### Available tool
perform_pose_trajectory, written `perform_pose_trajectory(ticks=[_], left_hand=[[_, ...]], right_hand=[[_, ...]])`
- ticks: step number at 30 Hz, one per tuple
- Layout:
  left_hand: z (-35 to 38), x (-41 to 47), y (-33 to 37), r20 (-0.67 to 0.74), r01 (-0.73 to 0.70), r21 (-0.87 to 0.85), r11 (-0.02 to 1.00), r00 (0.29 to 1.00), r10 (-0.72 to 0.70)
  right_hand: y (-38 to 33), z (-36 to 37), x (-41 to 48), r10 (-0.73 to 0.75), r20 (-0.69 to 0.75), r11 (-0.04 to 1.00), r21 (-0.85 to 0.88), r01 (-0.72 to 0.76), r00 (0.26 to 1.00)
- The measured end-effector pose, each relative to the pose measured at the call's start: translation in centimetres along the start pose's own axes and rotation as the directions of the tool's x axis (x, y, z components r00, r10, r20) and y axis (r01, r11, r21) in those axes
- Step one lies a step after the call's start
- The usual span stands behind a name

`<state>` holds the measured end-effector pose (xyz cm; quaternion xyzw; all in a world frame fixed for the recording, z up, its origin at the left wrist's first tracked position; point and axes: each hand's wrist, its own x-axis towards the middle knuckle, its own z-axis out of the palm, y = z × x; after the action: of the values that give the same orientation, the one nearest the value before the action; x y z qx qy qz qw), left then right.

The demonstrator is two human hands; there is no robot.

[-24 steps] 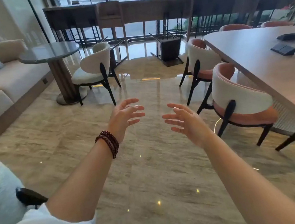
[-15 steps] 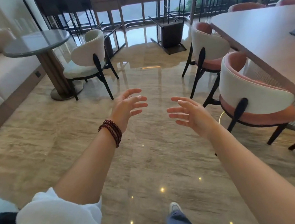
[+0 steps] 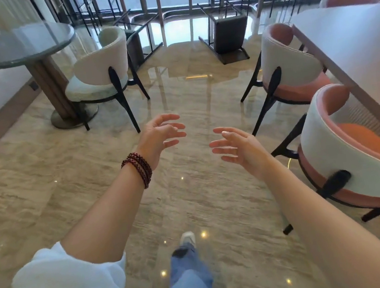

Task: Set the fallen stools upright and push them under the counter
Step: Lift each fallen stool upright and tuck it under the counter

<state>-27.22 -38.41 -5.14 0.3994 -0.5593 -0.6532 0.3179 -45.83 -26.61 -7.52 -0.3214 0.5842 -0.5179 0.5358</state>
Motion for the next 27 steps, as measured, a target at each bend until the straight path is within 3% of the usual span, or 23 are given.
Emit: perform_pose_trajectory(ticks=[15, 27], left_hand=[[-4.9, 33.5, 5.1, 0.038, 0.034, 0.031, 0.999, 0.999, -0.035], [-3.2, 55.8, 6.3, 0.035, 0.054, 0.023, 0.998, 0.998, -0.055]], right_hand=[[-8.2, -2.7, 32.2, 0.046, -0.027, 0.998, 0.037, -0.045, 0.999], [-13.8, -9.7, 53.3, 0.033, -0.019, 0.999, 0.042, -0.032, 0.999]])
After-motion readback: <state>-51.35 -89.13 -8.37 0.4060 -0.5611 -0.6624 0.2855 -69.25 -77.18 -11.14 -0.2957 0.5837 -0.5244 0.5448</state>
